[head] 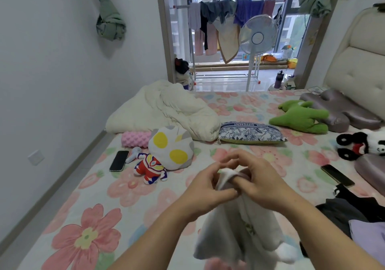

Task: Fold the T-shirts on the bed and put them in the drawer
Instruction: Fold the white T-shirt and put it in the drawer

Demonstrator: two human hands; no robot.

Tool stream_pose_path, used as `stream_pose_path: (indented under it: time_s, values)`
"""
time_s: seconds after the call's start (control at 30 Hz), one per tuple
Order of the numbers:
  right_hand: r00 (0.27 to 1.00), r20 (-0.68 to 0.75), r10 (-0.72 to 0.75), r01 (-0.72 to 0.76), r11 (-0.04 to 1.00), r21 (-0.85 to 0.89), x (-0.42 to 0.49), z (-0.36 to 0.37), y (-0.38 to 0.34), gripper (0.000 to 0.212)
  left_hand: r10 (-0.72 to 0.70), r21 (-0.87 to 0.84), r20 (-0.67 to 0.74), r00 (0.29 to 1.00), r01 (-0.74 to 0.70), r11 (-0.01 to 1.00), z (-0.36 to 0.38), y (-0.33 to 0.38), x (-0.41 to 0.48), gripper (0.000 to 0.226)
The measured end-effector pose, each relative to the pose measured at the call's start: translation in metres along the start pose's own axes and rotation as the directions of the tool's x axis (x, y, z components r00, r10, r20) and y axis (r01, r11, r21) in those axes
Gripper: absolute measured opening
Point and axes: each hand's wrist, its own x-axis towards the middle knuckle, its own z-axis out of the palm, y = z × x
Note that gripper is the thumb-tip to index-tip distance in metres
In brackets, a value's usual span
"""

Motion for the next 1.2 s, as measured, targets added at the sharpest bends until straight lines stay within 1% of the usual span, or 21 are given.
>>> stream_pose_path:
  time_s: [0.13, 0.27, 0.3, 0.37, 0.43, 0.5, 0.53, 0.6, 0.67, 0.73, 0.77, 0.83, 0.9, 0.93, 1.0, 1.03, 1.07, 1.1, 1.13, 1.17, 1.2]
  values:
    - [0.994, -0.109, -0.021, 0.014, 0.998, -0.066, 0.004, -0.023, 0.002, 0.051, -0.036, 0.246, -0.056, 0.998, 0.049, 0.968, -0.007, -0.008, 0.007, 0.02]
    - [0.988, -0.157, -0.009, -0.009, 0.993, -0.116, 0.002, -0.042, 0.009, 0.051, -0.091, 0.541, -0.07, 0.993, 0.114, 0.833, -0.018, -0.013, 0.008, 0.021]
    - [0.989, -0.149, -0.006, -0.011, 0.993, -0.117, 0.0, -0.044, 0.011, 0.051, -0.108, 0.645, -0.043, 0.993, 0.11, 0.756, -0.021, -0.013, 0.01, 0.023]
    - [0.992, -0.124, -0.014, -0.002, 0.992, -0.129, -0.003, -0.046, 0.014, 0.05, -0.144, 0.855, -0.006, 0.99, 0.079, 0.513, -0.027, -0.015, 0.014, 0.025]
    - [0.992, -0.12, -0.026, 0.008, 0.989, -0.146, -0.007, -0.049, 0.017, 0.046, -0.188, 0.948, 0.007, 0.982, 0.053, 0.315, -0.033, -0.017, 0.016, 0.021]
    - [0.989, -0.144, -0.011, -0.013, 0.986, -0.165, -0.01, -0.055, 0.02, 0.046, -0.217, 0.981, -0.02, 0.976, 0.061, 0.186, -0.043, -0.022, 0.016, 0.017]
    - [0.988, -0.157, 0.01, -0.039, 0.983, -0.178, -0.011, -0.059, 0.022, 0.045, -0.209, 0.982, -0.05, 0.977, 0.086, 0.167, -0.049, -0.024, 0.015, 0.015]
    - [0.983, -0.163, 0.081, -0.114, 0.973, -0.201, -0.011, -0.066, 0.027, 0.042, -0.191, 0.961, -0.119, 0.974, 0.162, 0.225, -0.061, -0.027, 0.015, 0.015]
    - [0.976, -0.138, 0.168, -0.198, 0.949, -0.245, -0.01, -0.069, 0.031, 0.032, -0.158, 0.909, -0.199, 0.967, 0.242, 0.338, -0.071, -0.028, 0.016, 0.024]
    - [0.97, -0.093, 0.226, -0.244, 0.921, -0.305, -0.009, -0.069, 0.035, 0.025, -0.083, 0.875, -0.283, 0.956, 0.293, 0.386, -0.078, -0.025, 0.017, 0.034]
    - [0.967, -0.067, 0.245, -0.253, 0.909, -0.33, -0.008, -0.069, 0.036, 0.022, -0.049, 0.867, -0.3, 0.953, 0.293, 0.402, -0.081, -0.023, 0.017, 0.037]
    - [0.964, -0.04, 0.261, -0.258, 0.896, -0.363, -0.007, -0.069, 0.036, 0.011, -0.05, 0.78, -0.288, 0.956, 0.264, 0.568, -0.087, -0.022, 0.017, 0.039]
    - [0.962, -0.079, 0.261, -0.272, 0.905, -0.328, -0.007, -0.066, 0.038, 0.02, -0.094, 0.702, -0.249, 0.964, 0.247, 0.668, -0.085, -0.017, 0.014, 0.033]
    - [0.953, -0.116, 0.28, -0.301, 0.922, -0.244, -0.007, -0.063, 0.039, 0.022, -0.116, 0.723, -0.239, 0.964, 0.257, 0.641, -0.081, -0.015, 0.012, 0.035]
    - [0.916, -0.174, 0.36, -0.366, 0.931, -0.001, -0.006, -0.054, 0.034, 0.017, -0.094, 0.842, -0.239, 0.966, 0.254, 0.476, -0.067, -0.014, 0.009, 0.055]
    - [0.901, -0.187, 0.391, -0.381, 0.92, 0.086, -0.005, -0.047, 0.03, 0.017, -0.05, 0.856, -0.234, 0.971, 0.23, 0.463, -0.055, -0.012, 0.007, 0.052]
    - [0.897, -0.193, 0.397, -0.377, 0.916, 0.135, -0.005, -0.039, 0.026, 0.018, -0.035, 0.802, -0.225, 0.974, 0.205, 0.561, -0.039, -0.008, 0.004, 0.038]
    - [0.896, -0.199, 0.396, -0.37, 0.916, 0.156, -0.005, -0.029, 0.02, 0.019, -0.093, 0.621, -0.212, 0.973, 0.208, 0.756, -0.022, -0.004, 0.001, 0.023]
    - [0.898, -0.202, 0.392, -0.363, 0.917, 0.166, -0.005, -0.02, 0.013, 0.019, -0.172, 0.331, -0.169, 0.97, 0.22, 0.918, -0.006, 0.001, -0.002, 0.019]
    - [0.899, -0.203, 0.387, -0.357, 0.918, 0.172, -0.007, -0.011, 0.006, 0.017, -0.242, 0.0, -0.116, 0.963, 0.244, 0.97, 0.01, 0.004, -0.003, 0.023]
    - [0.904, -0.193, 0.38, -0.347, 0.919, 0.187, -0.01, -0.001, 0.0, 0.014, -0.288, -0.266, -0.079, 0.954, 0.258, 0.929, 0.021, 0.005, -0.003, 0.026]
